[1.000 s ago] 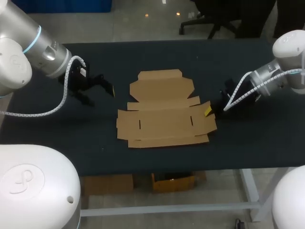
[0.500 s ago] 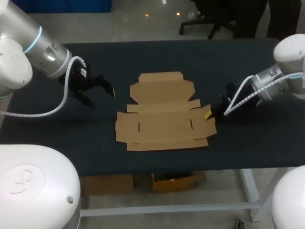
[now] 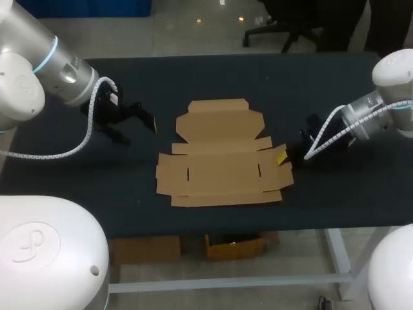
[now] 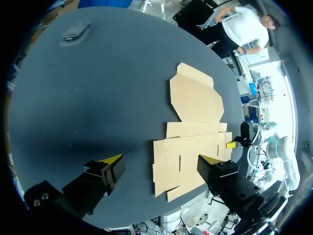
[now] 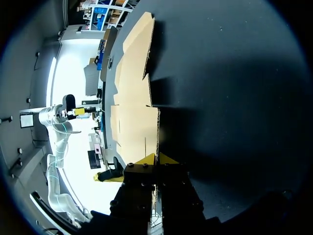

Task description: Assemble the packaging by folding the flat box into shape, placing the metal phone stand inside, and closing the box properly

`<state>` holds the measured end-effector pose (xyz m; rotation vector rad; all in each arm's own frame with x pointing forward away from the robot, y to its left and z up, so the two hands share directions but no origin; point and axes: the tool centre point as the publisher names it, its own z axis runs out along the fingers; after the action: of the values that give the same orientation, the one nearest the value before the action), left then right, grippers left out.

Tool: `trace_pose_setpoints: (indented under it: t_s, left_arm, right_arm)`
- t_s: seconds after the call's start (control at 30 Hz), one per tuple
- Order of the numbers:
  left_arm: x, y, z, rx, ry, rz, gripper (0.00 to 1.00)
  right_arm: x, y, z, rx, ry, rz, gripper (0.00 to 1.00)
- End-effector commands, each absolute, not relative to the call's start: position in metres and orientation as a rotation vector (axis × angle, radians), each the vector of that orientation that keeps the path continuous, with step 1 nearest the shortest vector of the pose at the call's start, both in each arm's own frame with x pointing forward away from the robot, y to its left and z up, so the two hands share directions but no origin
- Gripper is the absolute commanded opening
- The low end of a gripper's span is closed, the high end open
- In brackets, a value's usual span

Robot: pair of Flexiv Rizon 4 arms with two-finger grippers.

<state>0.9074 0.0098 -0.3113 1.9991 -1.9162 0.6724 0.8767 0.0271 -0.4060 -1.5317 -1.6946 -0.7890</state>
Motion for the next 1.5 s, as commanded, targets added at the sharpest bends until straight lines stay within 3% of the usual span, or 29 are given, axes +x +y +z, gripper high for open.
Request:
trace_pose_setpoints:
  t_s: [0.03,0.5,0.53,0.57,0.63,0.73,1.1,1.27,1.43,1.5]
  left_arm:
    - [0.907,0.009,-0.311,2.002,-1.918,0.671,1.00]
    - [0.908,0.006,-0.312,1.997,-1.923,0.665,1.00]
    - [0.908,0.006,-0.312,1.997,-1.923,0.664,1.00]
    - [0.908,0.006,-0.312,1.998,-1.923,0.664,1.00]
    - [0.908,0.006,-0.312,1.999,-1.922,0.664,1.00]
    - [0.909,0.006,-0.311,2.000,-1.922,0.666,1.00]
    - [0.910,0.008,-0.305,1.993,-1.941,0.679,1.00]
    - [0.911,0.009,-0.300,1.970,-1.965,0.700,1.00]
    - [0.915,0.010,-0.298,1.949,-1.969,0.706,1.00]
    - [0.916,0.011,-0.298,1.941,-1.974,0.711,1.00]
  right_arm:
    - [0.878,0.026,-0.407,-1.525,-1.691,-0.791,0.00]
    - [0.879,0.025,-0.413,-1.525,-1.678,-0.780,0.00]
    - [0.879,0.025,-0.413,-1.524,-1.677,-0.781,0.11]
    - [0.879,0.025,-0.412,-1.524,-1.678,-0.782,0.29]
    - [0.878,0.025,-0.408,-1.526,-1.687,-0.792,0.41]
    - [0.877,0.023,-0.402,-1.536,-1.697,-0.799,0.50]
    - [0.881,-0.003,-0.379,-1.639,-1.721,-0.836,0.48]
    - [0.890,-0.015,-0.366,-1.669,-1.740,-0.873,0.42]
    - [0.902,-0.021,-0.357,-1.656,-1.782,-0.910,0.30]
    - [0.909,-0.022,-0.355,-1.651,-1.793,-0.916,0.15]
